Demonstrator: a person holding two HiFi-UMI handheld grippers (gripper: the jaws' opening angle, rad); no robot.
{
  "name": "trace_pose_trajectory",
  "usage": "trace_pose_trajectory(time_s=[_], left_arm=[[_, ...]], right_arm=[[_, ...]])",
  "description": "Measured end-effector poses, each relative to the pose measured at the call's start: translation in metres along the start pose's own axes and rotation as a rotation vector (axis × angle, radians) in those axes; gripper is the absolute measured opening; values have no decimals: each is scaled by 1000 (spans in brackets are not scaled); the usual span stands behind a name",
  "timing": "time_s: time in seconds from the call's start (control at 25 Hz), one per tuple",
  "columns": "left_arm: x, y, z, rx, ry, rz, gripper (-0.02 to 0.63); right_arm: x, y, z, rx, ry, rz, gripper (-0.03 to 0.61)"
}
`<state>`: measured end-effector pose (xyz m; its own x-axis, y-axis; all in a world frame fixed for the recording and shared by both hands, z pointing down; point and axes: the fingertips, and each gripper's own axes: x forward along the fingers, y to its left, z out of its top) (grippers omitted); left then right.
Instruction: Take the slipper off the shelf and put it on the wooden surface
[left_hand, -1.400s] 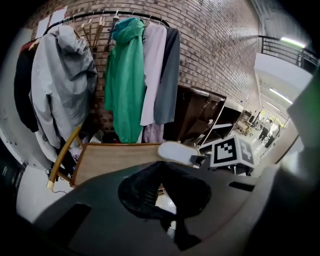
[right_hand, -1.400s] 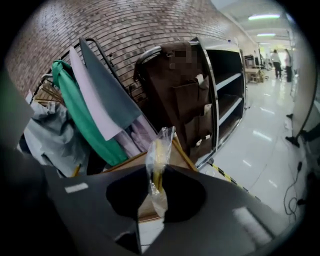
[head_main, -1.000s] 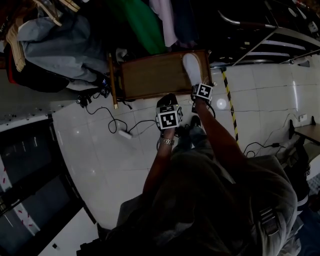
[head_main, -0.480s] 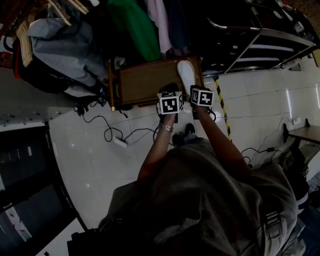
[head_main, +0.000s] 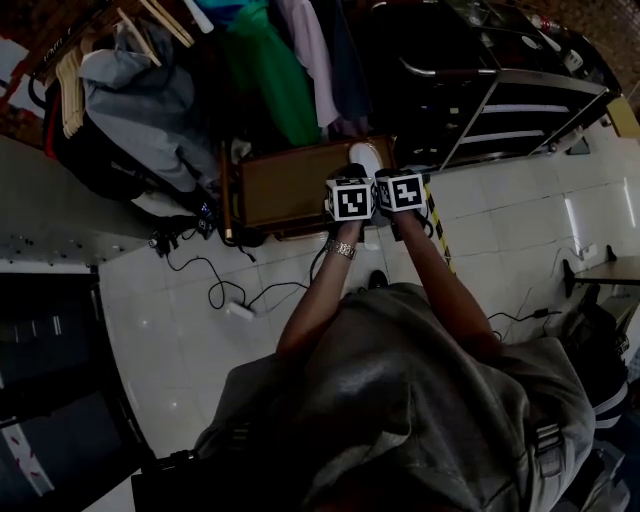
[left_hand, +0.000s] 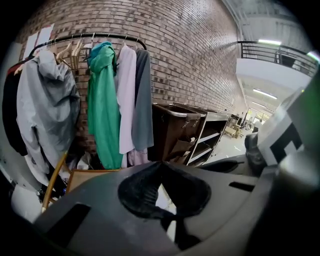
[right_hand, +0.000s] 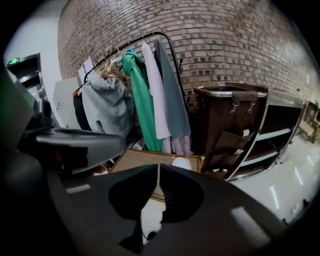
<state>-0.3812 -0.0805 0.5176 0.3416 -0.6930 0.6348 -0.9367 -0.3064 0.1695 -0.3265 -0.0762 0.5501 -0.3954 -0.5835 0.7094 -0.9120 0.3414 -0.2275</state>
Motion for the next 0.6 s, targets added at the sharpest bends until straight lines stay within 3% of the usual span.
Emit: trace_pose_trajectory(time_s=[0.2, 0.6], left_arm=[[-4, -2, -7, -2, 16, 13, 3], [-12, 0, -13, -119, 22, -20, 3]], right_arm=[[-5, -9, -10, -39, 57, -74, 2], [-13, 12, -5, -12, 3, -3, 2]])
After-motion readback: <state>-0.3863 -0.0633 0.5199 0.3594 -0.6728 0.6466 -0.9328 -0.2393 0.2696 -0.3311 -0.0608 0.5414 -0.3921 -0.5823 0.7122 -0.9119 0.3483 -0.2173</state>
